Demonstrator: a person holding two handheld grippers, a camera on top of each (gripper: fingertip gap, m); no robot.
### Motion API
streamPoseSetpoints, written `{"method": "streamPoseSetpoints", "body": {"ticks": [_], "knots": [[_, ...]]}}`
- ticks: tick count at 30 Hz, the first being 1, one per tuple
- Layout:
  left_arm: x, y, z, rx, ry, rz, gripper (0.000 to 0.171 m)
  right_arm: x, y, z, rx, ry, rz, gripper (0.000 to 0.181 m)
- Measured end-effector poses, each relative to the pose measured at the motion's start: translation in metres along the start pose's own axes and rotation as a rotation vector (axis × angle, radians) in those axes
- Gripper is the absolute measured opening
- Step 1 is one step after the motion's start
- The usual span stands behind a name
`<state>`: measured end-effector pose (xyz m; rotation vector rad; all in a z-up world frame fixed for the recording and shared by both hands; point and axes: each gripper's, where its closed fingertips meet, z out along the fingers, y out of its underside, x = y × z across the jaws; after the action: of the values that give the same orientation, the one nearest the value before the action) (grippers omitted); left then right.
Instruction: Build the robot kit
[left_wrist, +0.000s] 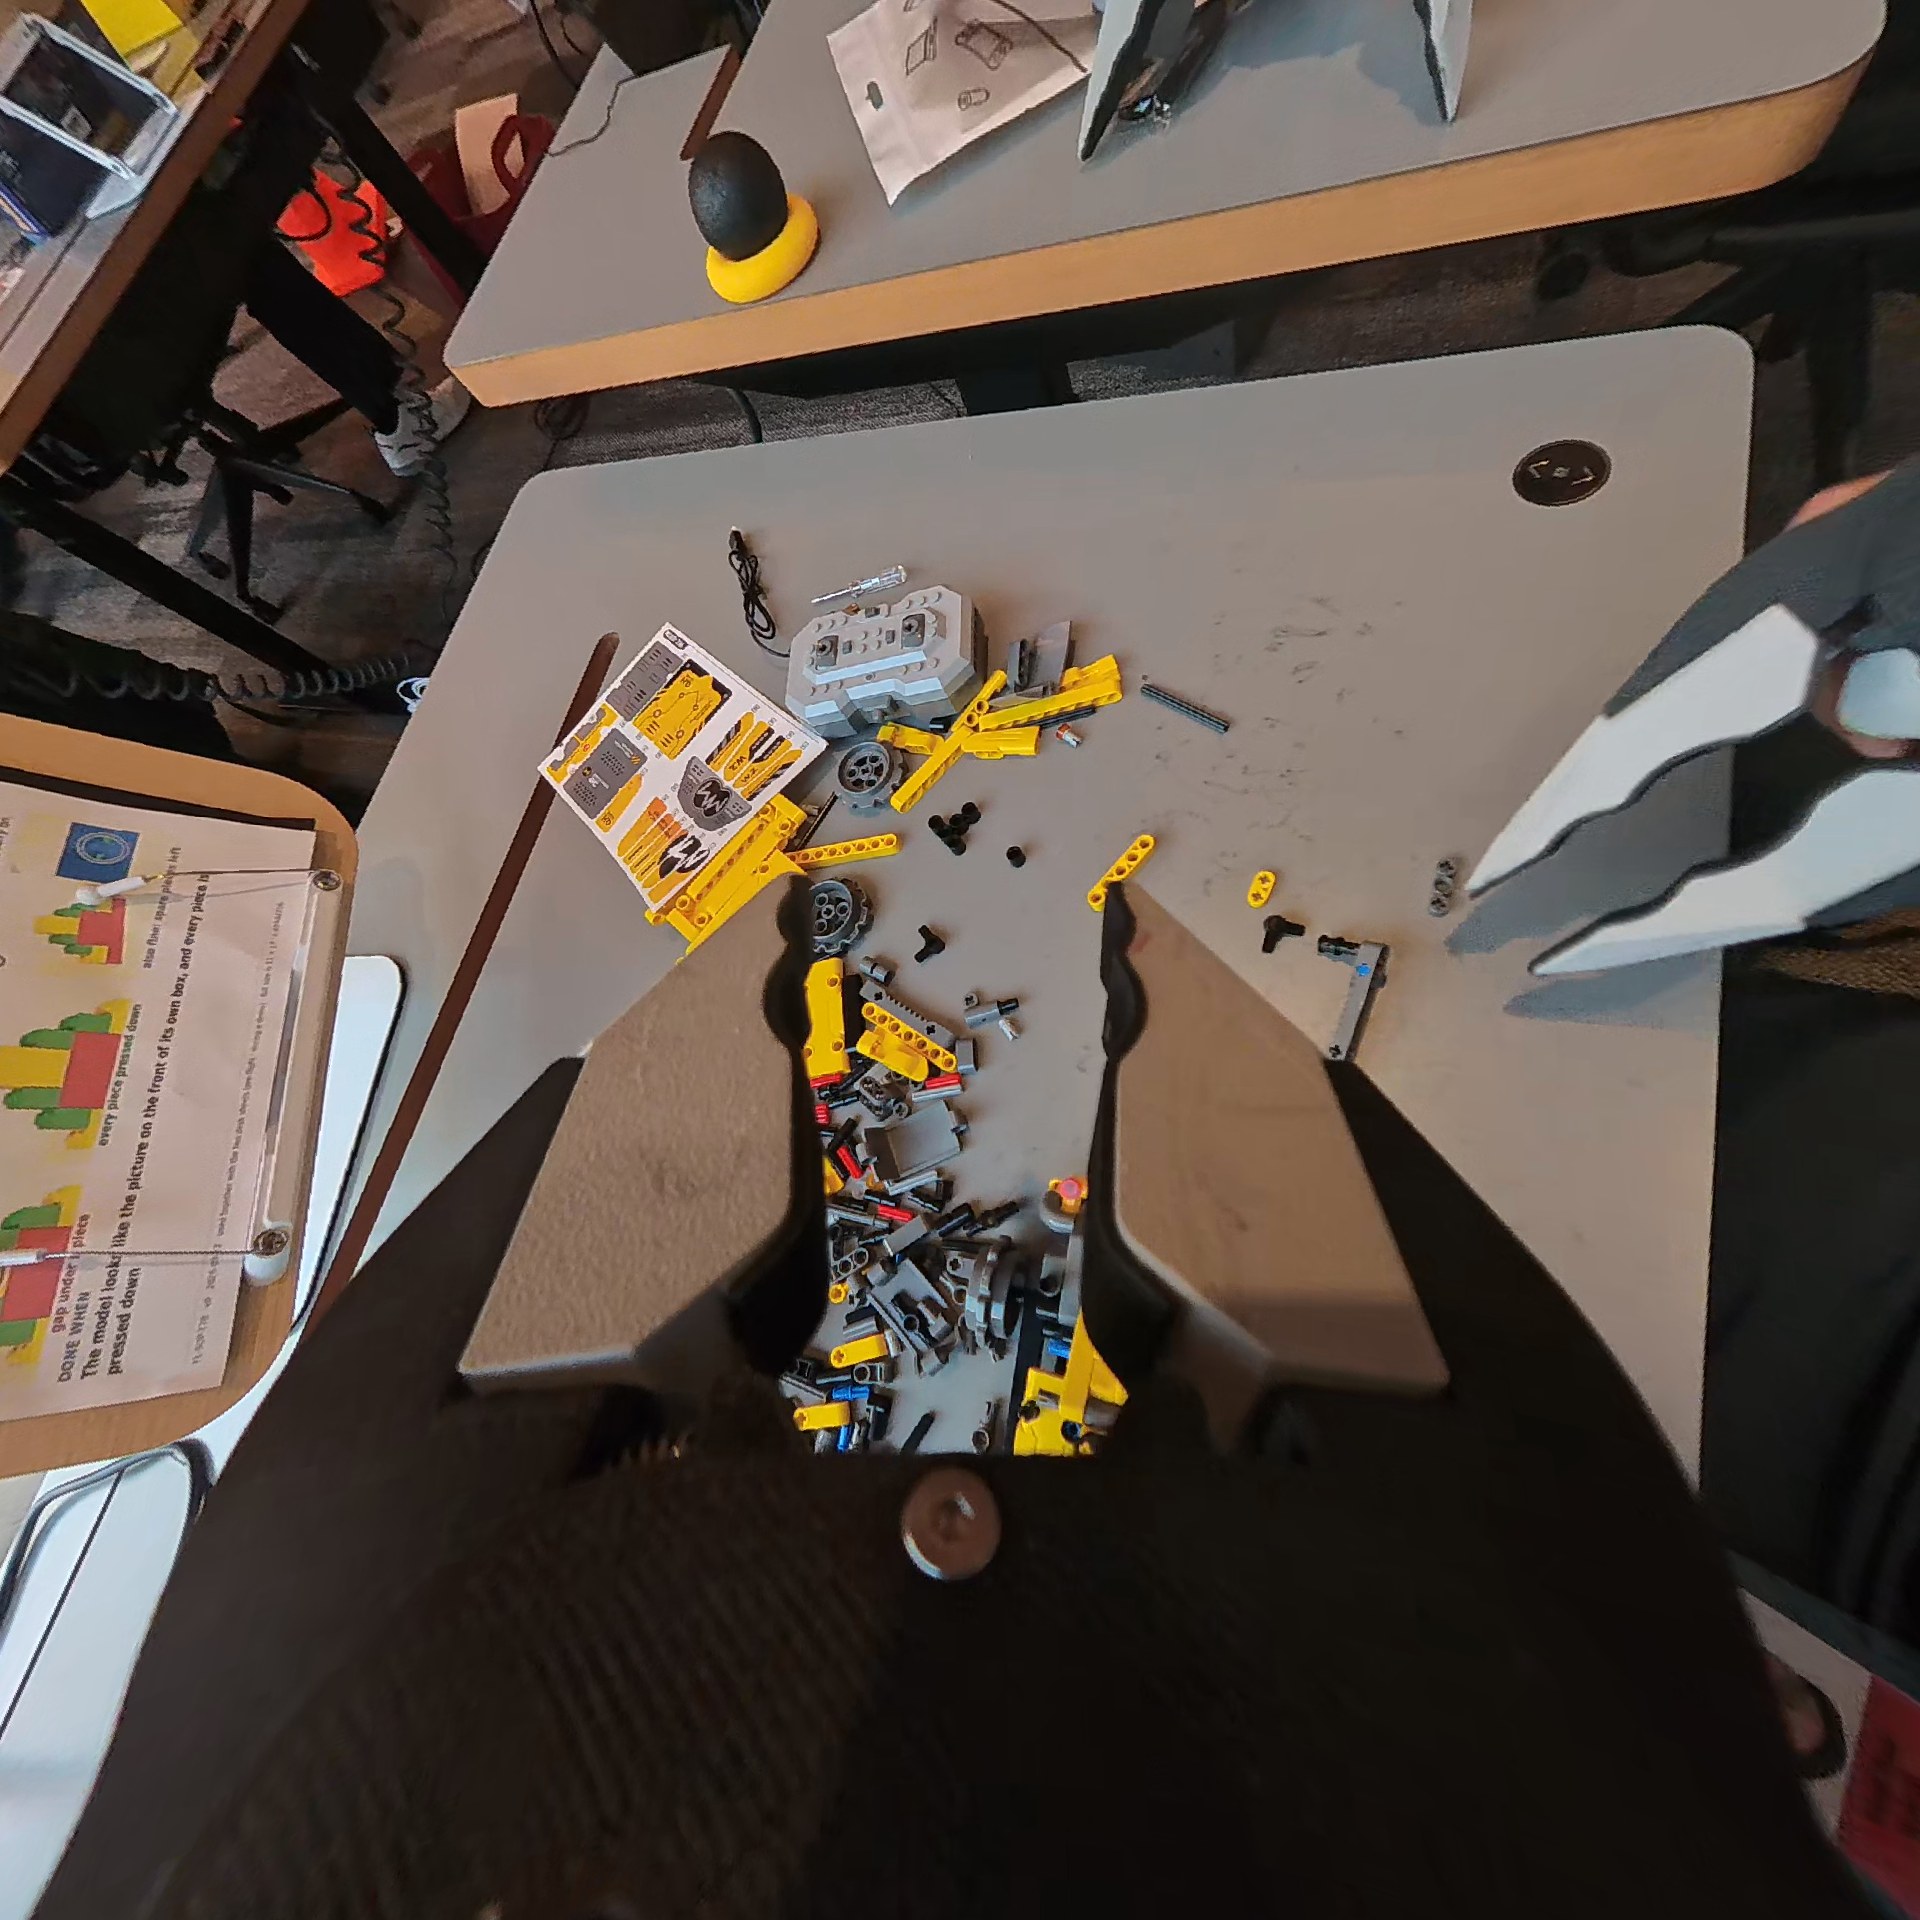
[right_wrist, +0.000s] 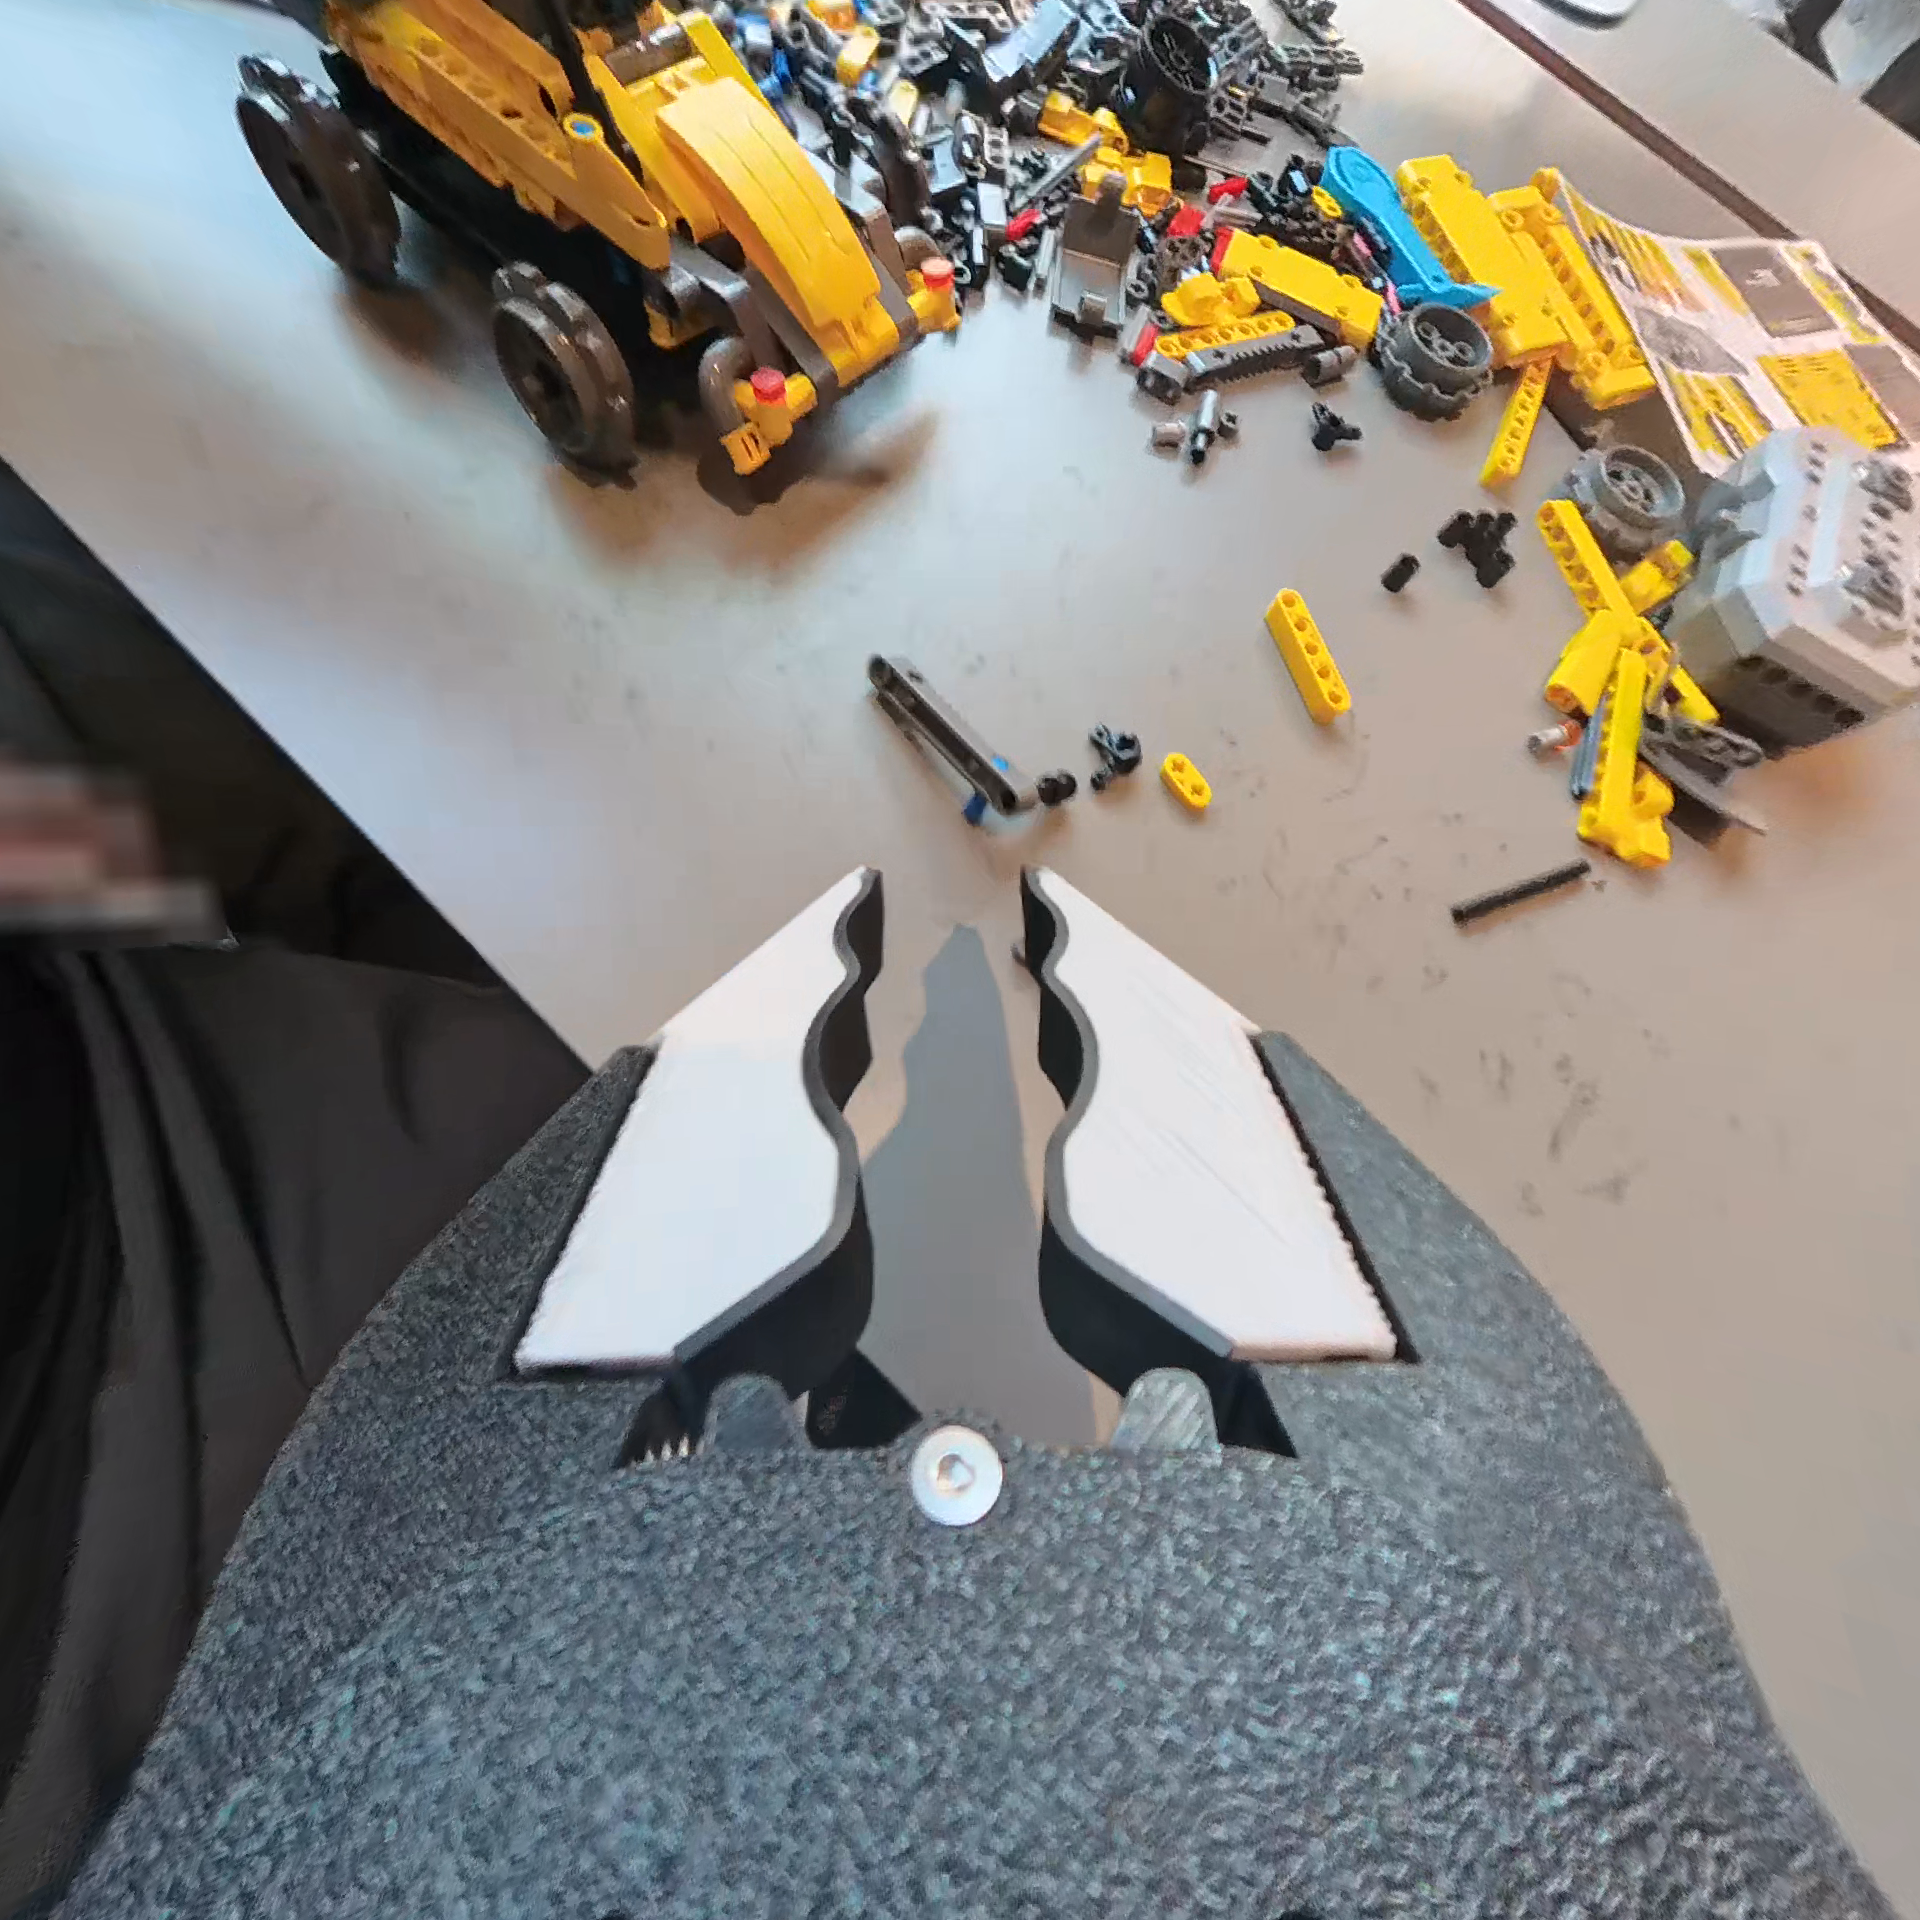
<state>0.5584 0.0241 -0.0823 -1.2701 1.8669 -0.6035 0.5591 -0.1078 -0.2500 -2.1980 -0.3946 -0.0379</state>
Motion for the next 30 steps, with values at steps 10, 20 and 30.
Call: {"method": "streamPoseSetpoints", "body": {"ticks": [10,20,30], "knots": [[0.003,-0.002,0.001,0.004,0.009,0.011,0.053,-0.005,-0.021,0.037,-0.114,-0.018,-0.189,0.030],[0.008,0.000,0.005,-0.011,0.015,0.025,0.053,-0.005,-0.024,0.054,-0.132,-0.051,-0.210,0.030],[0.007,-0.004,-0.002,0.015,0.016,0.023,0.053,0.002,-0.013,0.052,-0.184,-0.063,-0.139,0.030]]}}
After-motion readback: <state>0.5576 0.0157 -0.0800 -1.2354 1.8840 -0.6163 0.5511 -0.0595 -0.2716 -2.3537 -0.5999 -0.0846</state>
